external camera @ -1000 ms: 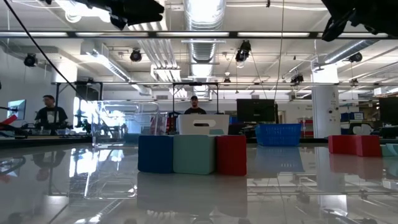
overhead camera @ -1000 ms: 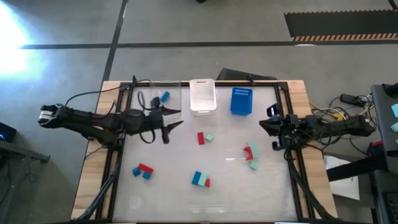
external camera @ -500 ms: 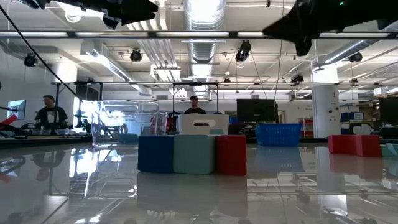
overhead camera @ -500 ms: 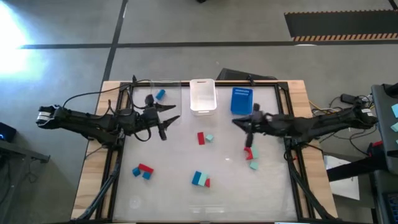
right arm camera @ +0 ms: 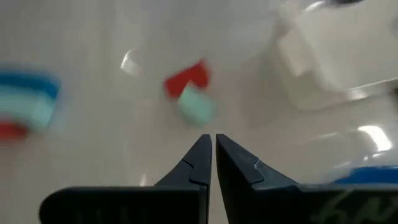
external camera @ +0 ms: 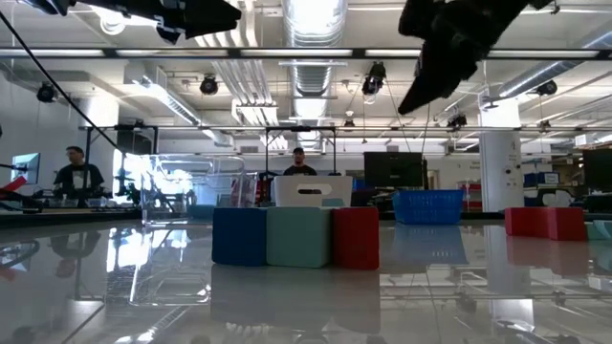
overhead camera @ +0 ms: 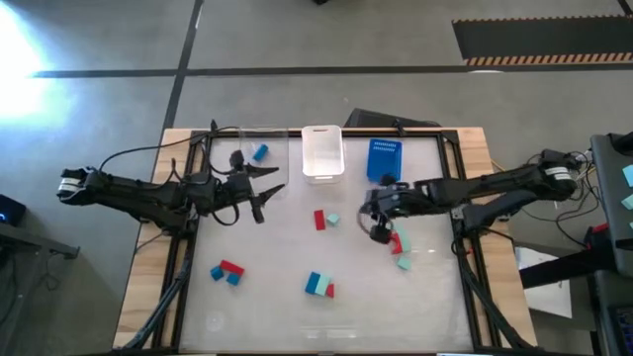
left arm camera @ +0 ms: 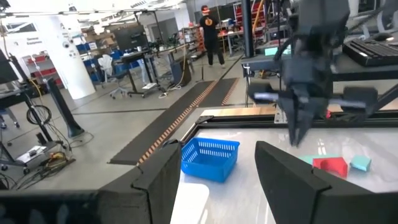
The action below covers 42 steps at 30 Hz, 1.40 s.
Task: Sort & place blocks by color
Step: Put the top light blue block into the blue bin
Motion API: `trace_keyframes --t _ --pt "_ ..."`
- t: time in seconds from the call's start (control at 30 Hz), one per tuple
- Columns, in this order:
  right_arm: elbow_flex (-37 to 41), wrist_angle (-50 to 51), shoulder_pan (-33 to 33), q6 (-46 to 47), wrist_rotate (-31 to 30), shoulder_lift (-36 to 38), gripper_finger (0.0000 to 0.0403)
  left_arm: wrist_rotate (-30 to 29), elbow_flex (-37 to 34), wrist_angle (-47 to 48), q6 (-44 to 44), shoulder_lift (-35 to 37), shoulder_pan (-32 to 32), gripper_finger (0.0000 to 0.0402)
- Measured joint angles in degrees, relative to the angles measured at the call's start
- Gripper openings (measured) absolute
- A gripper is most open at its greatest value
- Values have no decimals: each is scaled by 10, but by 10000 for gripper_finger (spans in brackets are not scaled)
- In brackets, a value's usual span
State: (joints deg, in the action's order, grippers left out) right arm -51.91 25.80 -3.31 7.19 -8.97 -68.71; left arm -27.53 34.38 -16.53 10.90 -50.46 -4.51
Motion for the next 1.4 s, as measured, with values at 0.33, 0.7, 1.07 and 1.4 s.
trace_keyframes --t 0.33,0.7,1.07,1.4 --pt "-101 17 85 -160 158 -147 13 0 0 -2 5 0 0 190" --pt "-217 120 129 -279 214 -297 72 0 0 -1 6 0 0 190" --pt "-270 130 116 -425 163 -377 257 0 -1 -1 5 0 0 190" --pt "-272 103 98 -478 166 -384 257 0 -2 -1 5 0 0 190"
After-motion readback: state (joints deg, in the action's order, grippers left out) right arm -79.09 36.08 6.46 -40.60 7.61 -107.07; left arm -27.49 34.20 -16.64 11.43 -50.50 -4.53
